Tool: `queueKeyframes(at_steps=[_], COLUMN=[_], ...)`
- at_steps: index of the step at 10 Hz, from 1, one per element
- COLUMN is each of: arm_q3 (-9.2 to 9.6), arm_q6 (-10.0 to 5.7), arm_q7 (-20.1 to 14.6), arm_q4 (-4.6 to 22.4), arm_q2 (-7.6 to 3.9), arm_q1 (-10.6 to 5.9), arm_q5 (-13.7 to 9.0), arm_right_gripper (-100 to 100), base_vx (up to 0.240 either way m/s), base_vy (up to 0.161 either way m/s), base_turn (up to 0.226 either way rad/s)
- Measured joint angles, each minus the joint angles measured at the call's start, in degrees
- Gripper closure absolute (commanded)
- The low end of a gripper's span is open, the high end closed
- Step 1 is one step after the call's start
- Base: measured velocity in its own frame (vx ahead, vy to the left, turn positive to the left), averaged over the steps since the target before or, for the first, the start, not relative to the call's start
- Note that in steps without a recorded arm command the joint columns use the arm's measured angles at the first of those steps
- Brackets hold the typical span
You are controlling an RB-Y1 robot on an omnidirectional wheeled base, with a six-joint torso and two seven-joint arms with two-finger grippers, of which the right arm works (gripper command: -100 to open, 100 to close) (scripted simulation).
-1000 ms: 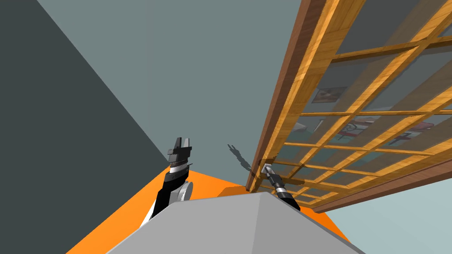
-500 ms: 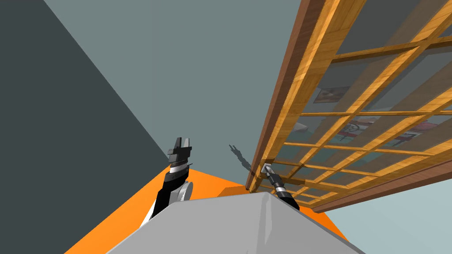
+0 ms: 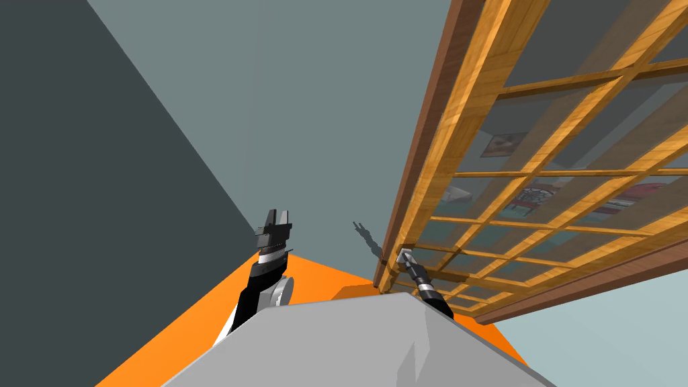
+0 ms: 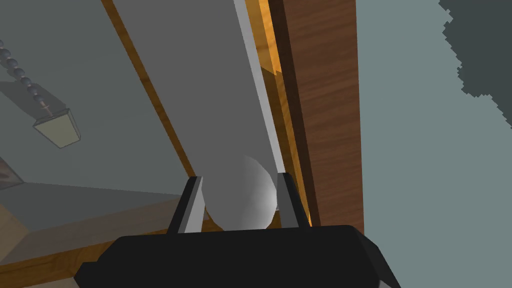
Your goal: Pull the door open
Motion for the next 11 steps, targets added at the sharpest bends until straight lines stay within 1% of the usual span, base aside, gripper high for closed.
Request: queueKeyframes(at_steps=[5,11], arm_q3=[1.1,2.69], arm_q6=[0.26,0.64], arm_q7=[-6.1,-15.1], arm_q4=[0.0,0.0], arm_q2=[-0.05,-0.14], arm_q1=[-0.44,-1.02], arm_q5=[-1.8,-4.5], arm_right_gripper=[100,100], base_vx=[-0.043,-0.043], base_vy=[-0.016,-0.016], base_turn=[0.033,0.038])
